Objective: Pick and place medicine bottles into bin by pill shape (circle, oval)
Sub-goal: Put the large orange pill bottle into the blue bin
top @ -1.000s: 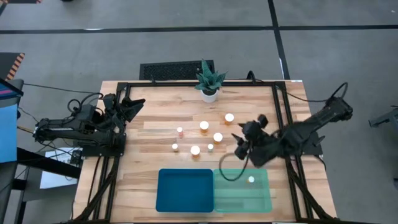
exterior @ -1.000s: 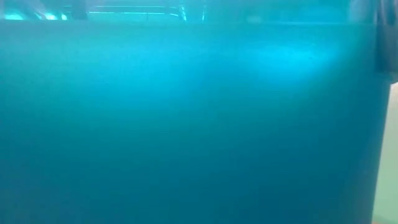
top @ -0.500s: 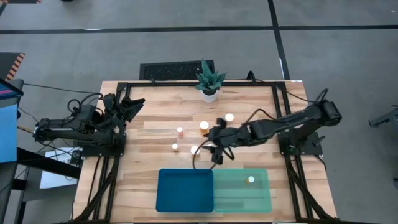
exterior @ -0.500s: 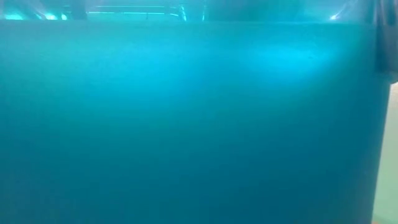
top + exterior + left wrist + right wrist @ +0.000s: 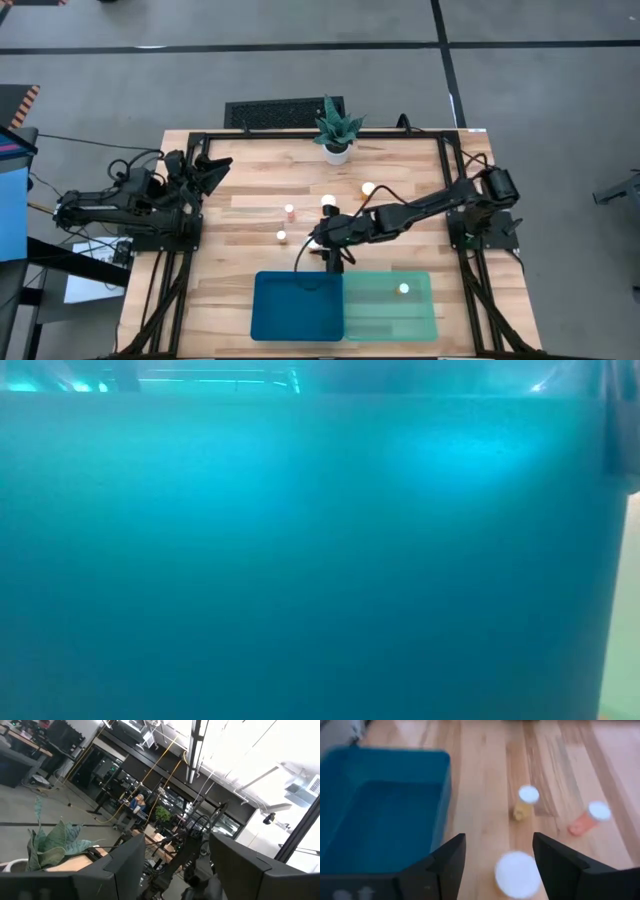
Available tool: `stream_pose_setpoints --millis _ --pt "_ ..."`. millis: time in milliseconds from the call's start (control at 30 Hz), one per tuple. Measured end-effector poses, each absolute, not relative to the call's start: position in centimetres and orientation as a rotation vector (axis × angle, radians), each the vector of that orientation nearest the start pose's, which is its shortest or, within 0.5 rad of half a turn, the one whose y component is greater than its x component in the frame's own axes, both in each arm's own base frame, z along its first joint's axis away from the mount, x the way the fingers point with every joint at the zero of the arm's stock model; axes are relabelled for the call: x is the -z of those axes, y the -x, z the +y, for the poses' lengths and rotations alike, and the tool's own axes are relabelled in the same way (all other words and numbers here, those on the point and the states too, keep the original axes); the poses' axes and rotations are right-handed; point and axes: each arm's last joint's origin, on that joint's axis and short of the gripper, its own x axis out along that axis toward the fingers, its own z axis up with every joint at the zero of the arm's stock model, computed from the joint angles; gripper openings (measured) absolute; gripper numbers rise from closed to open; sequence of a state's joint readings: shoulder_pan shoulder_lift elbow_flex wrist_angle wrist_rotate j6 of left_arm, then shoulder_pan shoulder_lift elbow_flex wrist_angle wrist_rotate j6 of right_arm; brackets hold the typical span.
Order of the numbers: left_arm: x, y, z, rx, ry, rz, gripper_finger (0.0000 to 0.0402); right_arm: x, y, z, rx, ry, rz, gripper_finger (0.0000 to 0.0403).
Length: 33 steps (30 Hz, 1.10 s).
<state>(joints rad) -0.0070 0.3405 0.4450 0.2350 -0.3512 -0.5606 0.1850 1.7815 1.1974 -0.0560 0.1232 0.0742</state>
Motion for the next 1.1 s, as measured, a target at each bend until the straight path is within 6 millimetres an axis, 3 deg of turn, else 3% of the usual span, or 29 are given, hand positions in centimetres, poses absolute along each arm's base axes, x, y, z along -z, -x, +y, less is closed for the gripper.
stream_pose_setpoints --millis 367,667,900,1100 --pt "-30.8 -9.8 0.9 -0.233 0.609 -0.421 0.0214 -18.6 -39.6 6.0 -0.022 0.029 0.704 0.0241" --pt "-30.9 -9.8 0.9 -0.235 0.591 -0.419 0.0214 -19.6 -39.3 5.7 -0.051 0.043 0.711 0.0244" --pt "-30.9 -9.8 0.8 -0.217 0.572 -0.411 0.0216 -21.5 -39.6 5.9 -0.082 0.106 0.793 0.0301" --pt "-30.8 -9.9 0.8 -0.220 0.570 -0.401 0.0231 -21.4 -39.9 4.7 -0.048 0.092 0.803 0.0342"
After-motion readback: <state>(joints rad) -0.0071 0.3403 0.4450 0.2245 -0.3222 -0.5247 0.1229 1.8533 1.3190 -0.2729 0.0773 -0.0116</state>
